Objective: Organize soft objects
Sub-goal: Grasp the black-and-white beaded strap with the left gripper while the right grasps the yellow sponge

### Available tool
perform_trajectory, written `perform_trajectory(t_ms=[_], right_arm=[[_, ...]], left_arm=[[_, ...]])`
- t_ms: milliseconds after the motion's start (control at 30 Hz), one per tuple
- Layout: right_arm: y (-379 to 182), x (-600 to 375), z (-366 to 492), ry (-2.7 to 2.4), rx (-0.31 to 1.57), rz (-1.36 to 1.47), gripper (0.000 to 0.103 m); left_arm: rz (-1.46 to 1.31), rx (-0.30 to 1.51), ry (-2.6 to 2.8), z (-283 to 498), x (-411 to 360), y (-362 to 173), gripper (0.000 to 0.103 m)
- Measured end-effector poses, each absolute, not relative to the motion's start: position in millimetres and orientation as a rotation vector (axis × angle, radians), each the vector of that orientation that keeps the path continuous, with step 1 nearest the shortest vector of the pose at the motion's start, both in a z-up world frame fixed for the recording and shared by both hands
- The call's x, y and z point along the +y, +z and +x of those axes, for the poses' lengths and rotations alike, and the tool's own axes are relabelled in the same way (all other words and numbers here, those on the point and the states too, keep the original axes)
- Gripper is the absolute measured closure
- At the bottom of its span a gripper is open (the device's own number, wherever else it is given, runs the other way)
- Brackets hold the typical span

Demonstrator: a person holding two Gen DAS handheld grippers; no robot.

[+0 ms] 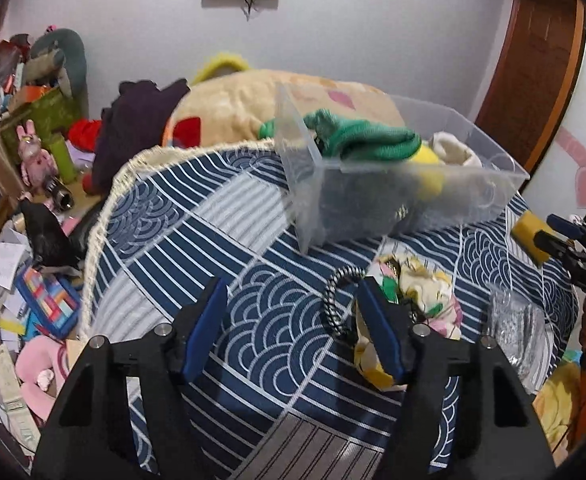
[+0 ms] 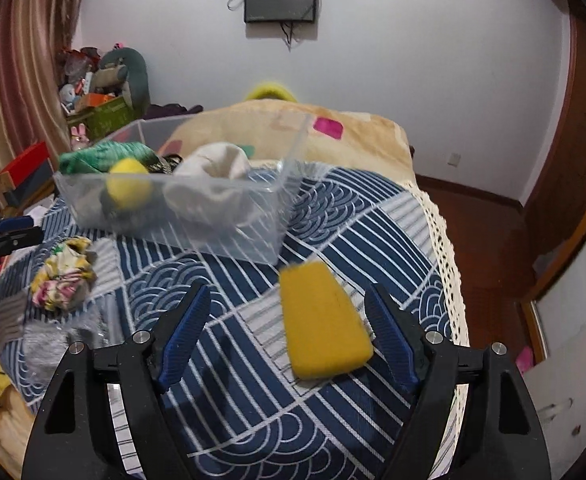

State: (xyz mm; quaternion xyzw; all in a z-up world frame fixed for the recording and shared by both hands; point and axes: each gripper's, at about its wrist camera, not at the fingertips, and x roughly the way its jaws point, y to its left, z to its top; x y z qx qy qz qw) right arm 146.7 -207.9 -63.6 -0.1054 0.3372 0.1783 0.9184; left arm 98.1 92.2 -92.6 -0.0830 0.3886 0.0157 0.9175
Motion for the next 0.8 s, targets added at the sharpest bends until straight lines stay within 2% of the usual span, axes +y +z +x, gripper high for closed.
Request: perform_trajectory(t_ms=[100,200,300,333,467,533,567,600,800], right_arm=[[-68.5,-212.8,149.5,0.341,0.701,-0.208,0.026],[-72.2,-216.5,150.0,0.33,0.716,-0.203,0.026],[-75.5,-217.8,150.1,0.329,0.73,-0.205,0.027],[-76.8,-218.8,149.6,0.329,0.733,-0.202,0.029],[-79.7,-220.0,151.5,0.327,0.74,-0.206,0.042],[-81.0,-219.5,152.5,0.335,0.754,-0.207,0.058],[-82.0,-219.3,153.0,0.334,0.759,-0.211,0.061],[-82.1,-219.2,152.3,0.329,0.757,-0.216,0.066],[-75.6,-216.2,145.4,0.355,0.732,-0.215,0.069]], left_arm=[[-0.172,0.823,0.009,102.6,89.8,-100.4,0.048],[-0.184,0.852,-0.008,109.6,88.6,-107.2,0.049],[-0.194,0.869,-0.007,116.8,87.4,-112.2,0.056],[-0.196,0.874,-0.009,119.2,87.1,-113.6,0.061],[-0.181,0.887,-0.017,126.0,82.1,-116.1,0.067],[-0.177,0.885,-0.028,127.9,80.1,-115.6,0.082],[-0.172,0.886,-0.031,127.9,77.7,-115.2,0.086],[-0.171,0.886,-0.031,128.2,77.3,-114.9,0.094],[-0.178,0.861,-0.03,115.0,74.1,-109.1,0.097]])
